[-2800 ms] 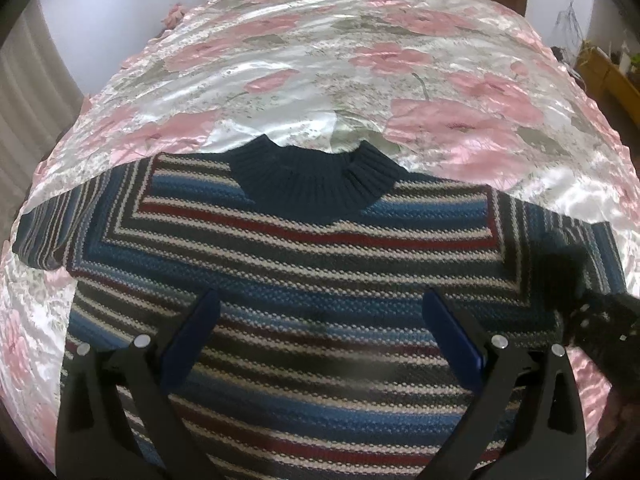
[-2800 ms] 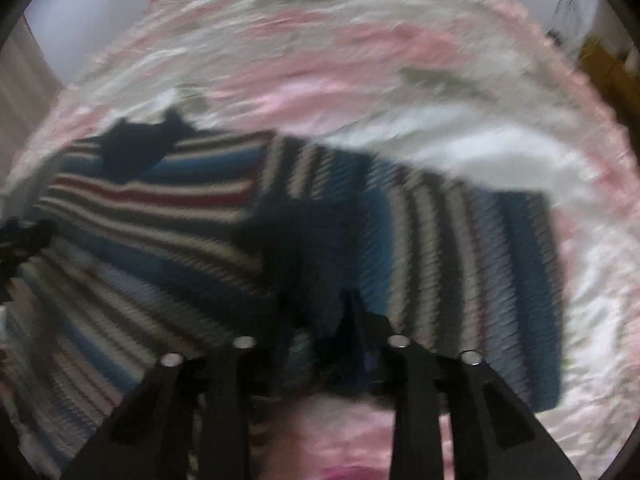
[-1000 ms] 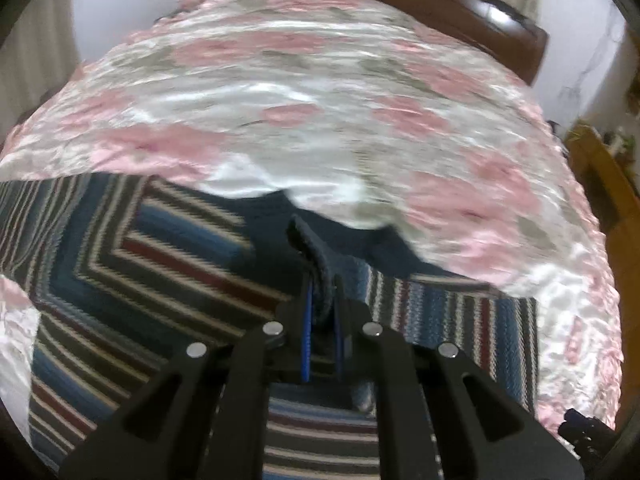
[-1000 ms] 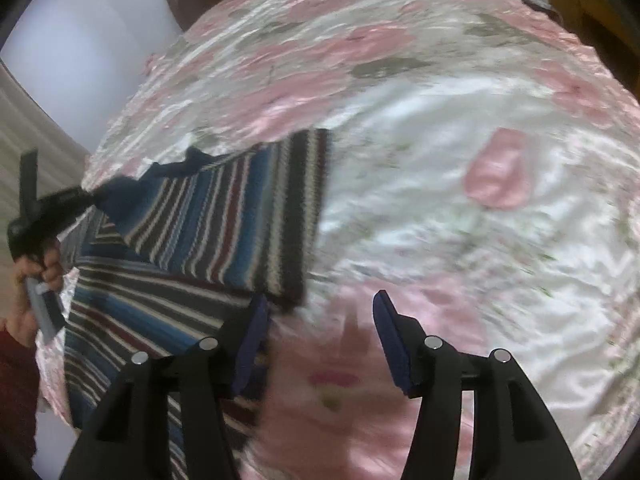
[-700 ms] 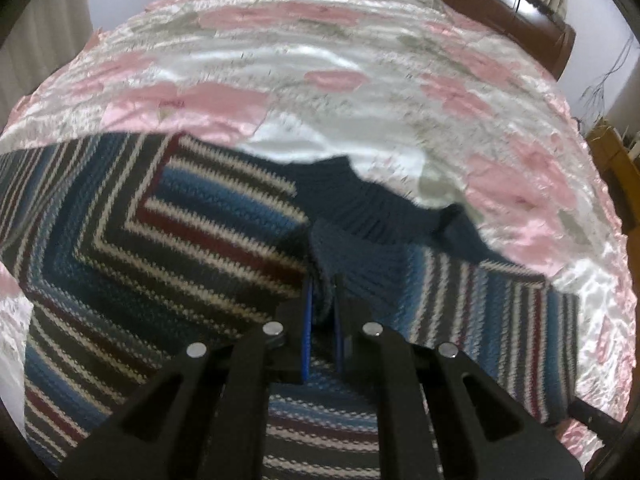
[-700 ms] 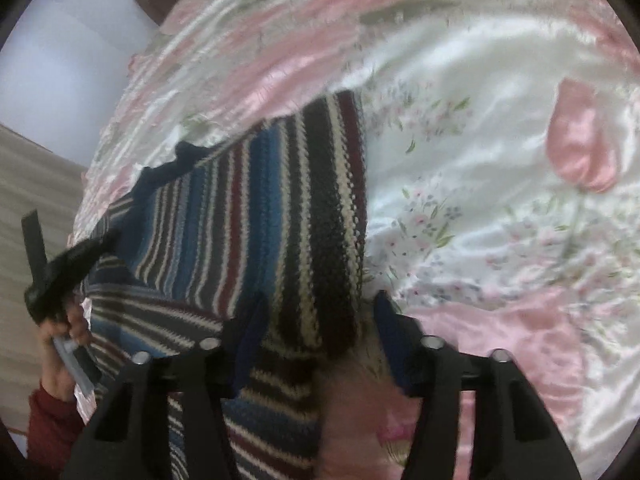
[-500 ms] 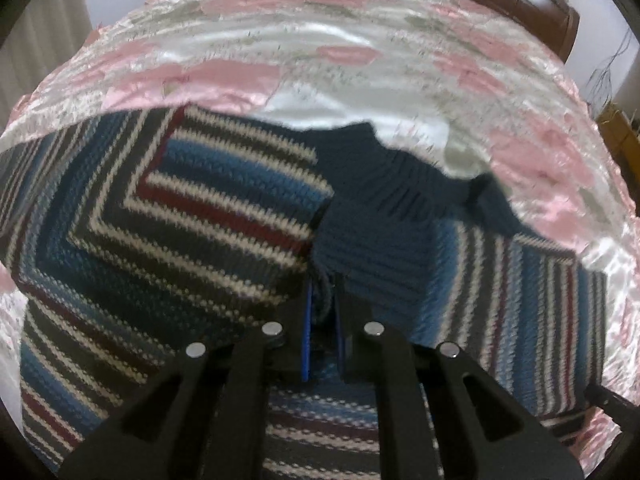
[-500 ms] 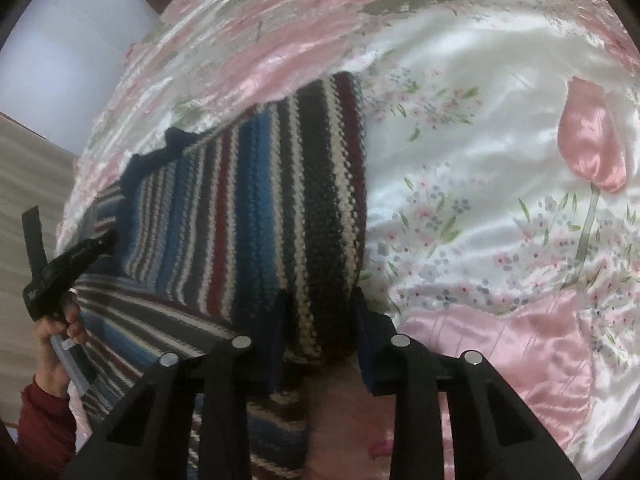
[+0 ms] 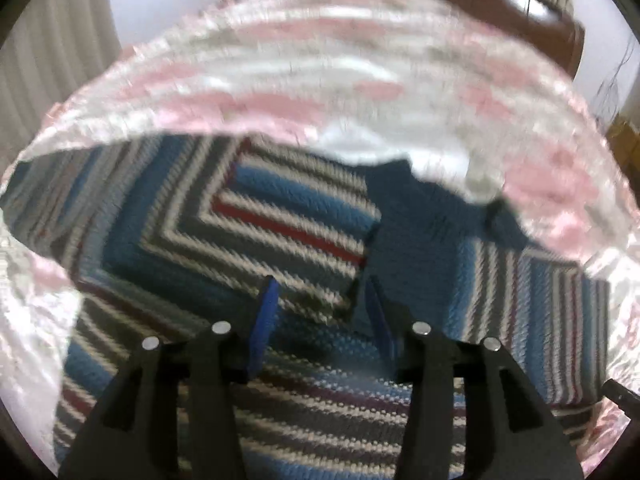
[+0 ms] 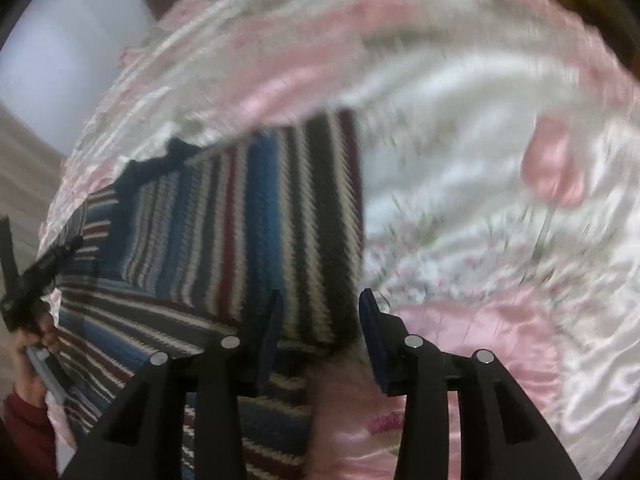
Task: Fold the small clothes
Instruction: 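Grasp the other sleeve cuff with the left tool and fold it across the body, then open the left tool to release the folded sleeve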
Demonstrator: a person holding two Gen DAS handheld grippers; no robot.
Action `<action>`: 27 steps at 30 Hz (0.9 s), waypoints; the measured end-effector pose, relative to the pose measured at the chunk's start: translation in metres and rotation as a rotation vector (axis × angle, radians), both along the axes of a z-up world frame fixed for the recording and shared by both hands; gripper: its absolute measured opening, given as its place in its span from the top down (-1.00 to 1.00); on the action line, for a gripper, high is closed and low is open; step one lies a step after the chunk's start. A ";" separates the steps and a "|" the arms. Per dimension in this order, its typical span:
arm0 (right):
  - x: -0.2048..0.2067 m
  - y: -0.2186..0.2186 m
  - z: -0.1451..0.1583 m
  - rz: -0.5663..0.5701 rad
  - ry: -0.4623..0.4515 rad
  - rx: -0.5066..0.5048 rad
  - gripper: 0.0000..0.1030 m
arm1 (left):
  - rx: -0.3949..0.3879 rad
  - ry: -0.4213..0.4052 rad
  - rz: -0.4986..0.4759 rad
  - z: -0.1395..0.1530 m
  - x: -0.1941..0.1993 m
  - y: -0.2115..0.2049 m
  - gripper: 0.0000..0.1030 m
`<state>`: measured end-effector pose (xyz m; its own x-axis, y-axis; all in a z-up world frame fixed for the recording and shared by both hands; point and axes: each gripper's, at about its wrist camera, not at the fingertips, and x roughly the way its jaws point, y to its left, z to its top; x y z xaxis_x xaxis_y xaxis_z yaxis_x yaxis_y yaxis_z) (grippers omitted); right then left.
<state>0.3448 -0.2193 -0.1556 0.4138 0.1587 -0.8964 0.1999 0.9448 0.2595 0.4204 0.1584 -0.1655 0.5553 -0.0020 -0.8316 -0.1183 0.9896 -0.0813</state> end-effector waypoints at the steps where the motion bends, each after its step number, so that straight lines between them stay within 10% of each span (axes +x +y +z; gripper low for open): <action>1: 0.003 0.004 0.004 0.011 -0.008 0.006 0.20 | -0.014 -0.002 -0.018 0.004 -0.001 -0.005 0.06; 11: 0.026 0.032 -0.041 0.031 0.086 0.024 0.23 | -0.016 0.166 -0.124 -0.060 0.018 -0.051 0.06; 18: 0.032 0.041 -0.039 0.009 0.108 -0.017 0.17 | -0.045 0.168 -0.157 -0.047 0.011 -0.043 0.06; 22: 0.022 0.068 0.003 0.031 0.024 -0.003 -0.59 | -0.037 0.123 -0.157 -0.015 -0.014 -0.006 -0.74; 27: 0.027 0.117 0.013 0.120 0.067 -0.058 -0.59 | -0.029 0.124 -0.089 0.008 -0.036 0.085 -0.76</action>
<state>0.3719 -0.1019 -0.1426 0.3342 0.1506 -0.9304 0.0997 0.9760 0.1938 0.3840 0.2439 -0.1577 0.4454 -0.0712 -0.8925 -0.0413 0.9941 -0.0999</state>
